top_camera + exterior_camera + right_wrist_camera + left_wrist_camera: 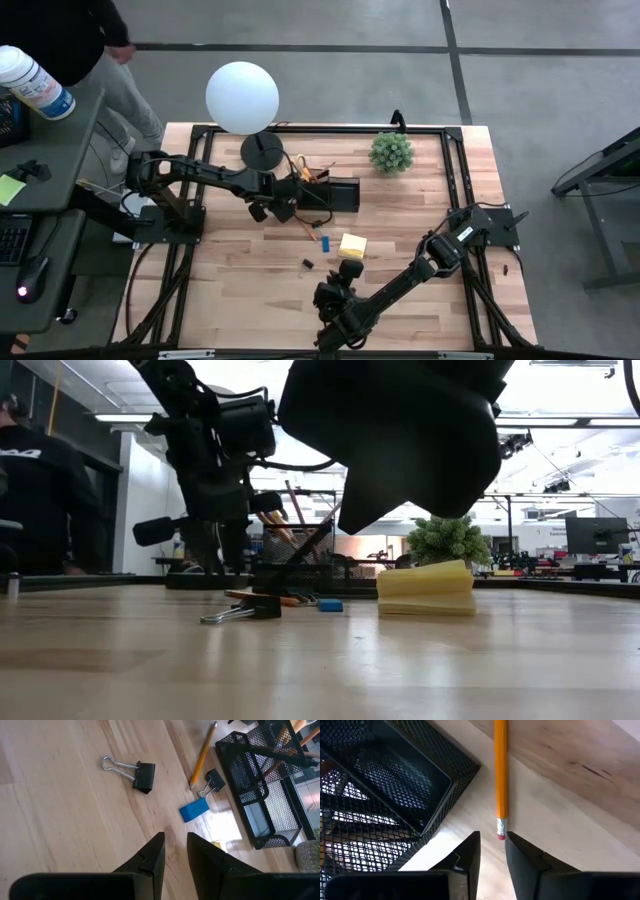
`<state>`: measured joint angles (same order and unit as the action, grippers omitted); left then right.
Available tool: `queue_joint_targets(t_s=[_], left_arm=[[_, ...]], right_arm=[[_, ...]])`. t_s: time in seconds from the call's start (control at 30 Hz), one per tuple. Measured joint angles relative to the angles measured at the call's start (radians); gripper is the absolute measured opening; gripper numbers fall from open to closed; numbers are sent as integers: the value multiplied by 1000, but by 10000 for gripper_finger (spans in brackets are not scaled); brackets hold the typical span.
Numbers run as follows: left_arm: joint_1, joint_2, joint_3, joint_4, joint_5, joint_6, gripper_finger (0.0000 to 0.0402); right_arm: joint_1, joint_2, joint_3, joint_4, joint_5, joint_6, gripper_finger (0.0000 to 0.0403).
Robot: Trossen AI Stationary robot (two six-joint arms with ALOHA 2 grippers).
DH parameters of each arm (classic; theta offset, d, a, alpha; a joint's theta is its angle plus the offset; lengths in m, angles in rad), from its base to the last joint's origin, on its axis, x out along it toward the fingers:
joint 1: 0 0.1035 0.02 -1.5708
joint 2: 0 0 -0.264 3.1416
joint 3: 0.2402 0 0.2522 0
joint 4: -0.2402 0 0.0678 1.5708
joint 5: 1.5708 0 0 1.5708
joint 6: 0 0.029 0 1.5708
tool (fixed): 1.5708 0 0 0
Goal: Pick and place office supplies into organizer
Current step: Put the yellow pencil into the black organizer
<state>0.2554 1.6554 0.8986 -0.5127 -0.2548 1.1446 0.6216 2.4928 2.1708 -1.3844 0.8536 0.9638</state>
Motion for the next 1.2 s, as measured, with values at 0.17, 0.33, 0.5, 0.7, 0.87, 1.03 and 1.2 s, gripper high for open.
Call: queue_joint_targets(t_s=[0.17,0.33,0.5,0.7,0.87,1.03,1.2], left_arm=[[0,0,0,-4,1,-34,66],[0,0,0,-3,-2,-105,45],[-6,0,-1,17,-83,-185,23],[-16,0,-1,23,-99,-213,13],[-31,0,-1,21,-96,-277,24],[-34,0,-1,16,-125,-336,43],[-41,0,-1,15,-169,-371,64]], right_arm=[[0,0,0,7,0,2,78],[0,0,0,11,0,3,78],[0,0,0,11,0,1,78],[0,0,0,11,2,0,78],[0,0,0,10,3,-2,78],[0,0,0,10,3,-4,78],[0,0,0,10,3,-4,78]])
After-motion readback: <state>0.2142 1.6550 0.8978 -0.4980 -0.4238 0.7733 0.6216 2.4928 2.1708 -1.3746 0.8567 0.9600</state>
